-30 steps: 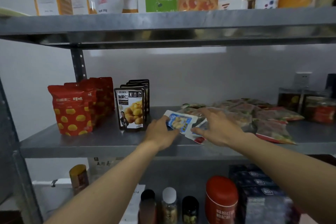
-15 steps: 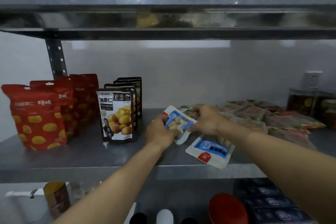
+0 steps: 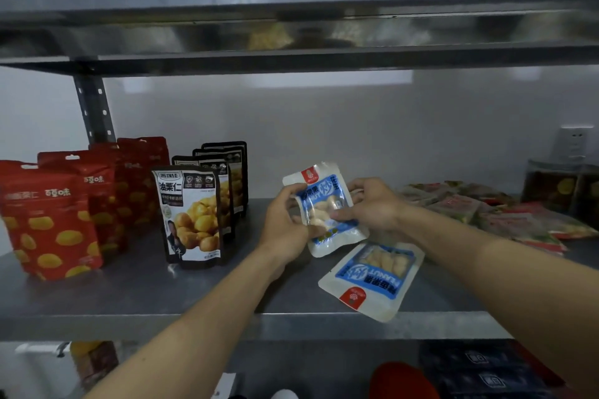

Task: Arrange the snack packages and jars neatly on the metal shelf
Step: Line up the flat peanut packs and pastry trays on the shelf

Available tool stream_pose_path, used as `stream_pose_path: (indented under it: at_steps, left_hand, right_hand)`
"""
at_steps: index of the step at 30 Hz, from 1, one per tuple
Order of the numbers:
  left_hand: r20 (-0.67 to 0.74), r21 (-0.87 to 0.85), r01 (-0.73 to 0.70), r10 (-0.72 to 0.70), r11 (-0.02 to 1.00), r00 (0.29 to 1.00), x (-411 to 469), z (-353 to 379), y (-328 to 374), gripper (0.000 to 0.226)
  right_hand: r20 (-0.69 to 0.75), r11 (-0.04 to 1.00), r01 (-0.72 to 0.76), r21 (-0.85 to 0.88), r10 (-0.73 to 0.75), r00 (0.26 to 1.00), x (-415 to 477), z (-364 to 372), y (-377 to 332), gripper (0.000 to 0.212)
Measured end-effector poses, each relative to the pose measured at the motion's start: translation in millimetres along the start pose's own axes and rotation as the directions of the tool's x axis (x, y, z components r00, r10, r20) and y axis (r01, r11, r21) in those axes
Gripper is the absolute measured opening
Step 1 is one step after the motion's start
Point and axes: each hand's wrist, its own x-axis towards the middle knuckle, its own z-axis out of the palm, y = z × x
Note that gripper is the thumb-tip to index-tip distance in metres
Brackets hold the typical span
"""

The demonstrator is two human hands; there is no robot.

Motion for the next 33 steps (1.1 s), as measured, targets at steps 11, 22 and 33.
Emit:
stream_pose_path:
  at_steps: [11, 22, 33]
  left_hand:
    - [-0.058, 0.036, 0.008, -0.006, 0.999, 0.998, -4.3, -4.0, 2.5, 0.054]
    - [0.051, 0.211, 0.148, -0.162, 0.966, 0.985, -27.6, -34.8, -12.6, 0.054]
    - [0.16, 0.374, 0.109, -0.18, 0.921, 0.971, -27.2, -17.7, -7.7, 0.062]
  right_hand:
    - [0.144, 0.996, -0.026, 0.08, 0.014, 0.989, -6.8, 3.0, -4.8, 0.04]
    - [0.311, 0.999, 0.042, -0.01, -0.037, 0.95, -24.6, 32.7, 2.2, 0.034]
    - [0.353, 0.995, -0.019, -0.098, 0.053, 0.934, -27.3, 8.1, 11.5, 0.041]
